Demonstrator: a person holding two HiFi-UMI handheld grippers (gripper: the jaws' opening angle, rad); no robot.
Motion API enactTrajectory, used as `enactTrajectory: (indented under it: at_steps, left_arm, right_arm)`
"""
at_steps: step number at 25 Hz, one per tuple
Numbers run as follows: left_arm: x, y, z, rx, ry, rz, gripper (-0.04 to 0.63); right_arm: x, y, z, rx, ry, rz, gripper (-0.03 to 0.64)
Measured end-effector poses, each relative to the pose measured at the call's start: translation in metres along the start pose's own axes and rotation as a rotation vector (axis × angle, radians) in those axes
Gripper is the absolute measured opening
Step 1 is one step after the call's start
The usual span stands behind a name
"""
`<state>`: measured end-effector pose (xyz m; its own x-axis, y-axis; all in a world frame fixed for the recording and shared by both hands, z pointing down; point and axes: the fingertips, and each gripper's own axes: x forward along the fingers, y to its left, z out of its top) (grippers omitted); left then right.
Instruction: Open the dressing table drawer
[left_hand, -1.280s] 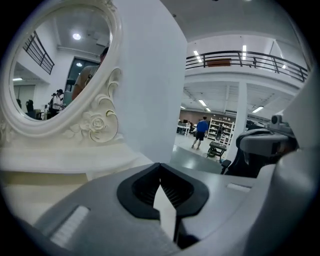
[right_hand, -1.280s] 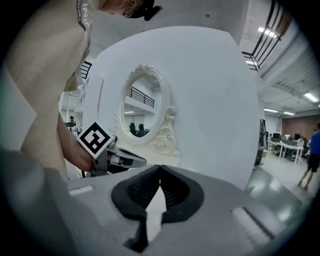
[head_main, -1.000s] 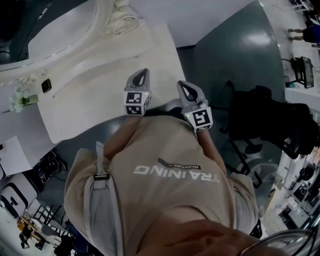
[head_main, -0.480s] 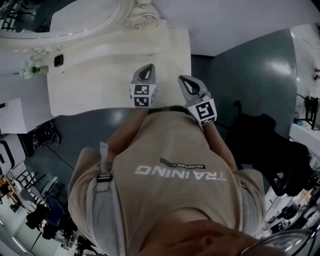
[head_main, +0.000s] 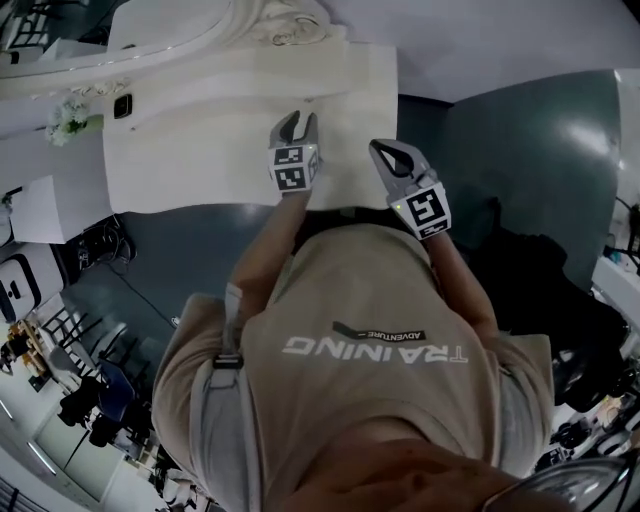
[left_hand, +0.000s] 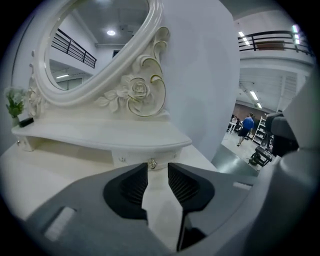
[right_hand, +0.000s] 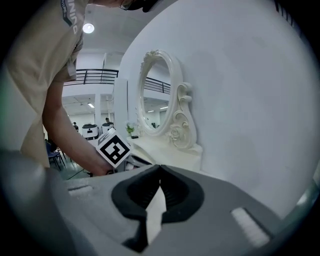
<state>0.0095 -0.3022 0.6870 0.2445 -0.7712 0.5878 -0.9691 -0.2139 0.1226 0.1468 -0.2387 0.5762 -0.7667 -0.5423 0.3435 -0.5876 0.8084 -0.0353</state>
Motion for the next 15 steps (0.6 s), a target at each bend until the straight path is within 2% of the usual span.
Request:
enactTrajectory:
  at_steps: [8, 15]
  left_arm:
    - [0.049, 0.020, -0.008, -0.023, 0.027, 0.006, 0.114]
    - [0.064, 0.018, -0.009, -0.027, 0.035, 0.029, 0.112]
  right_arm:
    - [0.005, -0.010, -0.012, 0.026, 0.056, -0.048, 0.003]
    - [0.007, -0.017, -0.020, 0.047, 0.064, -0.085, 0.003]
